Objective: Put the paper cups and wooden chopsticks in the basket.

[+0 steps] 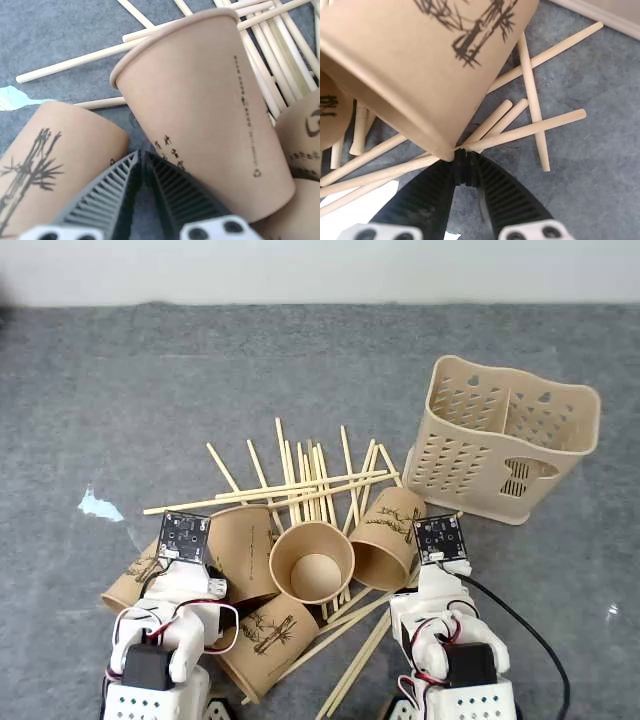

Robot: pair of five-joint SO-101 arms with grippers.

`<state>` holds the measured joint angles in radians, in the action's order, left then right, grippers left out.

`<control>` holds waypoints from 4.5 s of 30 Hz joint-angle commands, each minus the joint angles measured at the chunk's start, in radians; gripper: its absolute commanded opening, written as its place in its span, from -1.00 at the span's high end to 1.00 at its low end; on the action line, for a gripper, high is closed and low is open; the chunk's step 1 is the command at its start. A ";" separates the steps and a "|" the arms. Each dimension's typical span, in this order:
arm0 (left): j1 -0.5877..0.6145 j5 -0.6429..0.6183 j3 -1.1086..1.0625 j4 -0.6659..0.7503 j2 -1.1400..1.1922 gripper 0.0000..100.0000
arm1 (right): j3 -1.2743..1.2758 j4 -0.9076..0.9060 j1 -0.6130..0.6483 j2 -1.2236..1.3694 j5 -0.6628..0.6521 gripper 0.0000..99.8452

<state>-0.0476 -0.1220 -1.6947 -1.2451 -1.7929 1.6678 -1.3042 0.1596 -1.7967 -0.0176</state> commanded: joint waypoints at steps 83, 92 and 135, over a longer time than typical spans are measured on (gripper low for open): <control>-0.003 -0.009 0.012 -0.002 -0.009 0.97 | -0.542 -0.154 0.120 -0.007 -0.565 0.91; -0.003 -0.009 0.012 -0.002 -0.009 0.97 | -0.404 -0.033 0.148 -0.007 -0.496 0.60; -0.003 -0.009 0.012 -0.002 -0.009 0.97 | -0.439 0.047 -0.070 -0.016 -0.641 0.98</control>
<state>-0.0476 -0.1220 -1.6947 -1.2451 -1.7929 1.3702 -1.1784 0.1059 -1.7998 -0.6483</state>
